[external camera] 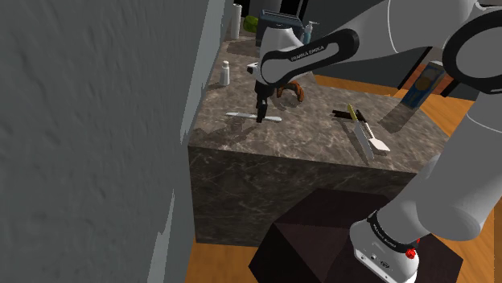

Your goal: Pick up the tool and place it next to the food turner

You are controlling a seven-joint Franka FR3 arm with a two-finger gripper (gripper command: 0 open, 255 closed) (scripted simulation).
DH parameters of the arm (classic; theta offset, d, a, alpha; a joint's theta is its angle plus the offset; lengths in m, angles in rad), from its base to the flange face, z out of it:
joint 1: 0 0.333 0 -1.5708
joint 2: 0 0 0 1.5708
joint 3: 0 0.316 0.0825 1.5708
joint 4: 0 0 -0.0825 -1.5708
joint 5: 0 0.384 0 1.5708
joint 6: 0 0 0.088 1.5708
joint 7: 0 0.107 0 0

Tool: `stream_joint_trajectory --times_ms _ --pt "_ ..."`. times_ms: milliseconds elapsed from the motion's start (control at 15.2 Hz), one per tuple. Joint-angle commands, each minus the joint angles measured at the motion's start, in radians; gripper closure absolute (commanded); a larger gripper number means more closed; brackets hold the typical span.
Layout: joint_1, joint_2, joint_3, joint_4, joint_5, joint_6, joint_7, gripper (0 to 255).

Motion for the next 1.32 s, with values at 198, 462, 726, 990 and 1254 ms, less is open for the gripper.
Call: stream_joint_trajectory --times_ms 198,462,726,990,1254 --pt "0.000 0.000 0.000 0.000 0.000 0.000 0.000 255" --pt "0.000 -0.001 0.000 0.000 0.000 0.000 0.000 255" --pt "0.000 0.000 0.000 0.000 0.000 0.000 0.000 255" --pt "0.000 -0.028 0.000 0.020 -0.002 -0.047 0.000 255" --pt "0.001 -0.053 -0.001 0.043 -0.003 -0.096 0.001 255"
